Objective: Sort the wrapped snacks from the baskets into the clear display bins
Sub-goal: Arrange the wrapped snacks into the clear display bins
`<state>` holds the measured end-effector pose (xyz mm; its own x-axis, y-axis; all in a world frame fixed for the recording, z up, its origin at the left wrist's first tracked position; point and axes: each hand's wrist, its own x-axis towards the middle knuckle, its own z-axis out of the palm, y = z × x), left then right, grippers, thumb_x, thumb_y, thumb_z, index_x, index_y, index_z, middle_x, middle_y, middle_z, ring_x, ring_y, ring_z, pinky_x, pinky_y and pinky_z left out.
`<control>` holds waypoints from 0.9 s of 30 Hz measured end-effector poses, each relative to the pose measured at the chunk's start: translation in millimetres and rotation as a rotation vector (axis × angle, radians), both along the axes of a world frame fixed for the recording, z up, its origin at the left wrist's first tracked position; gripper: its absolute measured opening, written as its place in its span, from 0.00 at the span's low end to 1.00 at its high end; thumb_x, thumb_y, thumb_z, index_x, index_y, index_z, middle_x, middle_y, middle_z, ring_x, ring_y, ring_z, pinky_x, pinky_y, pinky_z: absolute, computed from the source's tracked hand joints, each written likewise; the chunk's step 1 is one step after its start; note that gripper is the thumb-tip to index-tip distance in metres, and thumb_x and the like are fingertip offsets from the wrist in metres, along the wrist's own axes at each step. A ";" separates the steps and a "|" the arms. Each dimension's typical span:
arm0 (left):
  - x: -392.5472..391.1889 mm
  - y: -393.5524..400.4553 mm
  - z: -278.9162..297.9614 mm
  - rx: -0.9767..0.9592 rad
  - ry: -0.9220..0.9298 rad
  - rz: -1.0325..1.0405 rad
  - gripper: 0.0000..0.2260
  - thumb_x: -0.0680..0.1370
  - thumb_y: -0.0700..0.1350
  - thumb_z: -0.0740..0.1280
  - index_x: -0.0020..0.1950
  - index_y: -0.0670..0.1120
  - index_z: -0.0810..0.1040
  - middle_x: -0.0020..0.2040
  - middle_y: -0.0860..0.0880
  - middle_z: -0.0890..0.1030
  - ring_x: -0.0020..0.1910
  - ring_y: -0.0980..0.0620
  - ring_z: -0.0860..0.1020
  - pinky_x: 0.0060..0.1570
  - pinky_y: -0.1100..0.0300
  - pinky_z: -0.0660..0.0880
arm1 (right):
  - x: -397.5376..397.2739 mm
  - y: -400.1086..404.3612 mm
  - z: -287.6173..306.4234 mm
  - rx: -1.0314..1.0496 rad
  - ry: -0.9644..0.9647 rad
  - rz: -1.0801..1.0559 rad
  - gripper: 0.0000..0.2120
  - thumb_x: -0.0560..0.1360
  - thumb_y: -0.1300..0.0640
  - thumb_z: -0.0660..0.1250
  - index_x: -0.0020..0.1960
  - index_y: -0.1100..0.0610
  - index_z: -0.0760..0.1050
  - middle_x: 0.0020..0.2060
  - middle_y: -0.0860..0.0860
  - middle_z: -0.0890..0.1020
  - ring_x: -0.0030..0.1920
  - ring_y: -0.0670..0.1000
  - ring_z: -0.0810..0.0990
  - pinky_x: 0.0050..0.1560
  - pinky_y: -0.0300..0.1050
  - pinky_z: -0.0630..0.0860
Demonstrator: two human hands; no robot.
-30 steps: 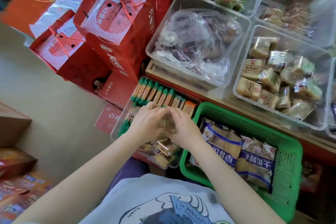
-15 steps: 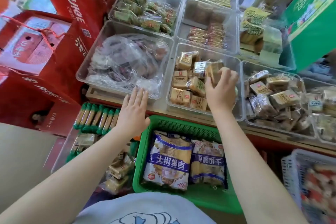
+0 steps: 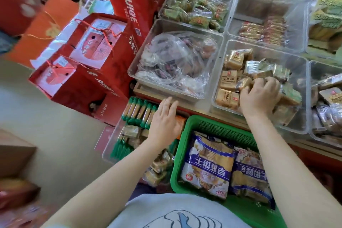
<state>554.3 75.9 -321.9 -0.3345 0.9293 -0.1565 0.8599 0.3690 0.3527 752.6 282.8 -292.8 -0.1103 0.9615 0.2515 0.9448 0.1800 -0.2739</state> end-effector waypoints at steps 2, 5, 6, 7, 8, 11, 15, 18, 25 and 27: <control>-11.3 -25.3 -15.4 -0.121 -0.049 0.154 0.27 0.79 0.47 0.63 0.77 0.44 0.62 0.75 0.42 0.63 0.74 0.44 0.61 0.73 0.51 0.60 | -28.4 -33.9 -3.1 0.081 0.078 0.166 0.09 0.75 0.62 0.64 0.54 0.63 0.76 0.62 0.63 0.74 0.65 0.63 0.70 0.66 0.63 0.66; -42.0 -52.3 -43.5 -0.327 -0.027 0.260 0.22 0.79 0.47 0.62 0.72 0.45 0.66 0.70 0.43 0.68 0.68 0.43 0.67 0.64 0.47 0.71 | -74.2 -91.9 -22.8 0.080 0.149 0.477 0.06 0.74 0.63 0.67 0.51 0.61 0.78 0.56 0.61 0.76 0.59 0.60 0.74 0.61 0.59 0.71; -53.5 -58.8 -53.8 -0.362 0.003 0.258 0.22 0.79 0.47 0.63 0.72 0.45 0.67 0.68 0.42 0.69 0.67 0.42 0.68 0.62 0.47 0.72 | -87.6 -109.4 -32.6 0.034 0.166 0.563 0.06 0.73 0.64 0.67 0.50 0.61 0.78 0.55 0.60 0.77 0.58 0.60 0.75 0.60 0.57 0.72; -64.9 -64.6 -63.3 -0.375 0.020 0.263 0.22 0.79 0.47 0.63 0.72 0.44 0.67 0.67 0.42 0.70 0.66 0.41 0.69 0.61 0.47 0.72 | -98.6 -125.5 -43.2 -0.019 0.172 0.627 0.07 0.73 0.64 0.67 0.50 0.61 0.79 0.55 0.60 0.77 0.57 0.60 0.76 0.58 0.56 0.73; -76.1 -70.2 -71.7 -0.377 0.030 0.271 0.22 0.78 0.46 0.64 0.72 0.45 0.67 0.67 0.43 0.71 0.65 0.40 0.69 0.60 0.47 0.73 | -107.2 -140.3 -53.3 -0.075 0.164 0.671 0.07 0.72 0.65 0.68 0.50 0.62 0.79 0.55 0.61 0.77 0.57 0.61 0.76 0.56 0.56 0.73; -100.8 -82.8 -91.8 -0.386 0.069 0.240 0.26 0.75 0.42 0.68 0.72 0.47 0.67 0.67 0.46 0.72 0.64 0.41 0.71 0.53 0.49 0.76 | -119.4 -171.3 -80.1 -0.221 0.109 0.722 0.09 0.71 0.66 0.70 0.50 0.64 0.80 0.55 0.63 0.78 0.56 0.64 0.77 0.51 0.56 0.74; -111.7 -85.5 -102.3 -0.361 0.098 0.149 0.29 0.72 0.38 0.70 0.72 0.47 0.66 0.66 0.47 0.73 0.63 0.43 0.71 0.52 0.51 0.74 | -122.4 -193.9 -103.9 -0.371 0.057 0.733 0.07 0.73 0.64 0.68 0.50 0.63 0.80 0.55 0.61 0.78 0.56 0.62 0.76 0.52 0.59 0.76; -114.9 -92.7 -105.5 -0.381 0.183 0.008 0.29 0.72 0.40 0.70 0.72 0.46 0.65 0.69 0.45 0.68 0.63 0.43 0.70 0.57 0.52 0.70 | -120.2 -205.0 -111.0 -0.427 0.014 0.728 0.06 0.74 0.63 0.66 0.49 0.62 0.79 0.54 0.60 0.78 0.55 0.61 0.76 0.51 0.59 0.77; -122.5 -112.0 -86.8 -0.349 0.171 0.033 0.24 0.71 0.51 0.72 0.65 0.47 0.71 0.57 0.47 0.74 0.57 0.46 0.70 0.60 0.52 0.69 | -116.6 -214.6 -104.1 -0.501 -0.001 0.729 0.06 0.76 0.61 0.66 0.51 0.60 0.80 0.51 0.55 0.78 0.52 0.56 0.75 0.51 0.58 0.76; -107.1 -105.1 -70.7 -0.222 0.089 0.017 0.28 0.69 0.51 0.72 0.68 0.49 0.71 0.59 0.47 0.74 0.58 0.44 0.70 0.60 0.48 0.69 | -115.7 -213.2 -94.7 -0.580 0.047 0.712 0.11 0.79 0.57 0.63 0.60 0.58 0.78 0.56 0.53 0.78 0.58 0.54 0.75 0.58 0.57 0.75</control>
